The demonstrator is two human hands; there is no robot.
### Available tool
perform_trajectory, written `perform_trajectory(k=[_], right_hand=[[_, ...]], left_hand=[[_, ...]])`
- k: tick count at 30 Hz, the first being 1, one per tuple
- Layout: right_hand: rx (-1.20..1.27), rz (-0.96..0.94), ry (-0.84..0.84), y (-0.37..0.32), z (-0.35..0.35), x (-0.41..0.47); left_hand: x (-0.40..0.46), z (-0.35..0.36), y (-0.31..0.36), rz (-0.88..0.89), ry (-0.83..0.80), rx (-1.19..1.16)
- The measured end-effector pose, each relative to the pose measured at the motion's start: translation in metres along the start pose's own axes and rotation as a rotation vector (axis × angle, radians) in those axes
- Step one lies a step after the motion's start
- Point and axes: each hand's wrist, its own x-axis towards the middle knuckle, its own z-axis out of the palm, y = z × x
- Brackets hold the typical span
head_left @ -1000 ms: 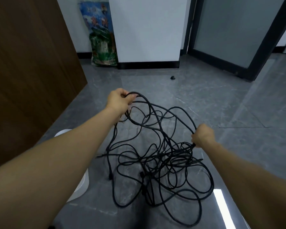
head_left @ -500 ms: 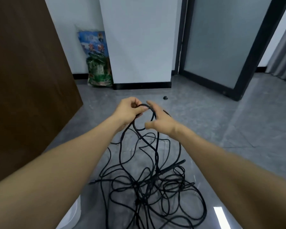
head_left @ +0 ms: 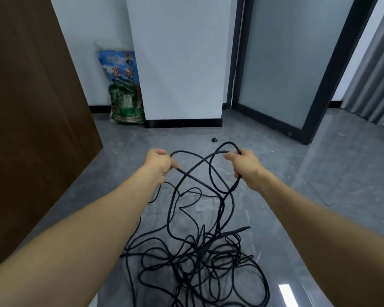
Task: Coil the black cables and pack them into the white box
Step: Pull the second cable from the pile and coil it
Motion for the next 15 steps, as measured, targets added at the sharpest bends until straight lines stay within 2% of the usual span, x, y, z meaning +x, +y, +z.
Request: perform_trajectory(k=[3, 7, 9, 12, 15], right_hand=[[-0.128, -0.042, -0.086, -0.008, 0.001, -0.005], [-0.352, -0.045, -0.224, -0.009, 0.010, -0.010], [-0.409, -0.093, -0.244, -0.007, 0.016, -0.014], [-0.493, -0.225, -0.282, -0.008, 0.020, -0.020], [-0.403, -0.272, -0.347, -0.008, 0.016, -0.022]], left_hand=[[-0.009, 0.002, 0.010, -0.152, -0.150, -0.060], [-0.021, 0.012, 0.027, -0.140, -0.341, -0.174], [-0.026, 0.016, 0.030, -0.114, -0.395, -0.134], [-0.029, 0.021, 0.028, -0.067, -0.409, -0.062], [-0.027, 0.021, 0.022, -0.053, -0.364, -0.048]])
